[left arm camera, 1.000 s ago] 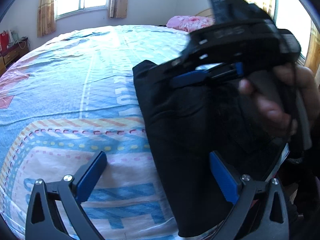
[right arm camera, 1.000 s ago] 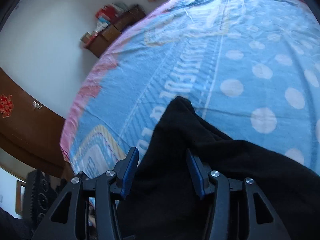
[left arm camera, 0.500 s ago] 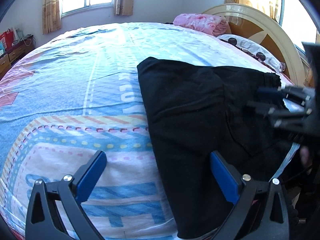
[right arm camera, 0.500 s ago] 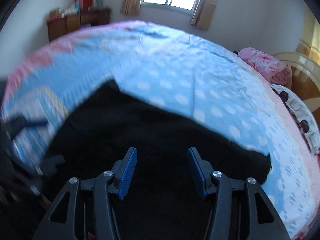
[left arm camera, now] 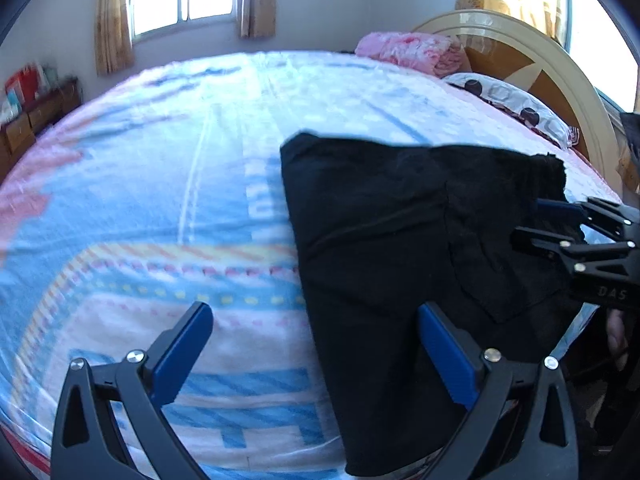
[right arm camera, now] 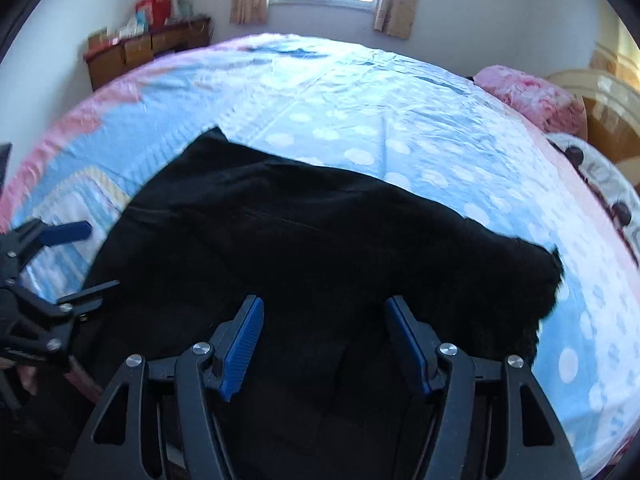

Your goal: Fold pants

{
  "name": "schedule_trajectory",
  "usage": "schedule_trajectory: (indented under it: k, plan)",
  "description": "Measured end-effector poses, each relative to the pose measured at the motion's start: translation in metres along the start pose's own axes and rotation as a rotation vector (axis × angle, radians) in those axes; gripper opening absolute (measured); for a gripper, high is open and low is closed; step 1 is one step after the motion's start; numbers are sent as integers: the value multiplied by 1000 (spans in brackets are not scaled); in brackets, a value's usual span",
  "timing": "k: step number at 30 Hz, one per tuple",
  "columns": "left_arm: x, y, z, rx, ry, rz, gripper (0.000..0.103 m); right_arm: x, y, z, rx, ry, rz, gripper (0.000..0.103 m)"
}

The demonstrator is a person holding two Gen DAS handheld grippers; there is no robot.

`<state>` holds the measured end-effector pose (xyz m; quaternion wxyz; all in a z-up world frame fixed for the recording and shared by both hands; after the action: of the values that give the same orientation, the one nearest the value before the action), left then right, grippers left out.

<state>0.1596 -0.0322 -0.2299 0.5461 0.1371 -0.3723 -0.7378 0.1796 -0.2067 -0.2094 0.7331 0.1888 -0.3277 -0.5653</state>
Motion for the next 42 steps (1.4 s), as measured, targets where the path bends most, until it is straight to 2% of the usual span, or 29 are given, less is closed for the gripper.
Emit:
schedule_trajectory:
  k: [5, 7, 10, 12, 16, 17, 20, 22, 25, 27, 29, 32, 36, 42]
  plan:
    - [15, 34, 4, 29, -1, -108, 103, 25, -7, 12, 24, -42, -59, 65]
    - [16, 53, -2, 31, 30, -182, 103, 32, -9, 12, 15, -33, -76, 65]
    - [1, 69, -32, -44, 107, -253, 103, 38, -13, 16, 24, -50, -86, 65]
    - [-18, 72, -55, -105, 129, -232, 103, 42, -19, 14, 10, -50, -91, 65]
    - [-41, 73, -73, -134, 12, -82, 103, 57, -39, -7, -56, -102, -97, 65]
    - [-43, 73, -76, -136, -7, -58, 103, 62, -45, -12, -65, -105, -99, 69]
    - [-43, 76, -79, -126, -22, -45, 103, 70, -52, -19, -55, -54, -126, 72]
    - [-41, 79, -72, -122, -10, -44, 103, 68, -50, -15, -40, -58, -97, 72]
    - [-29, 101, -48, -10, 46, -125, 103, 80, -50, 5, 5, -32, -151, 72]
    - [-31, 108, -52, -19, 83, -161, 103, 97, -56, 18, 21, -5, -244, 72]
    - [-40, 110, -68, -62, 129, -185, 103, 116, -67, 24, 3, -16, -321, 72]
    - [-47, 108, -86, -91, 96, -160, 103, 132, -83, 26, -36, -19, -379, 72]
    - [-46, 111, -95, -76, 100, -153, 103, 125, -98, 15, -87, -59, -290, 70]
    - [-48, 110, -92, -57, 80, -79, 103, 127, -103, 7, -105, -49, -281, 70]
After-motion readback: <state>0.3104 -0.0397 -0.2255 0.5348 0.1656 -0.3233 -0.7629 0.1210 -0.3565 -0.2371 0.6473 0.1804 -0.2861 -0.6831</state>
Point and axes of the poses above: each gripper's, at about its wrist camera, not at the fingertips, and z roughly against the way its jaws point, x to its right, y to its top, the point moved 8 cm from there along -z, roughly the way its jaws point, and after that the axes turned 12 degrees about -y, right-handed, at the moved point
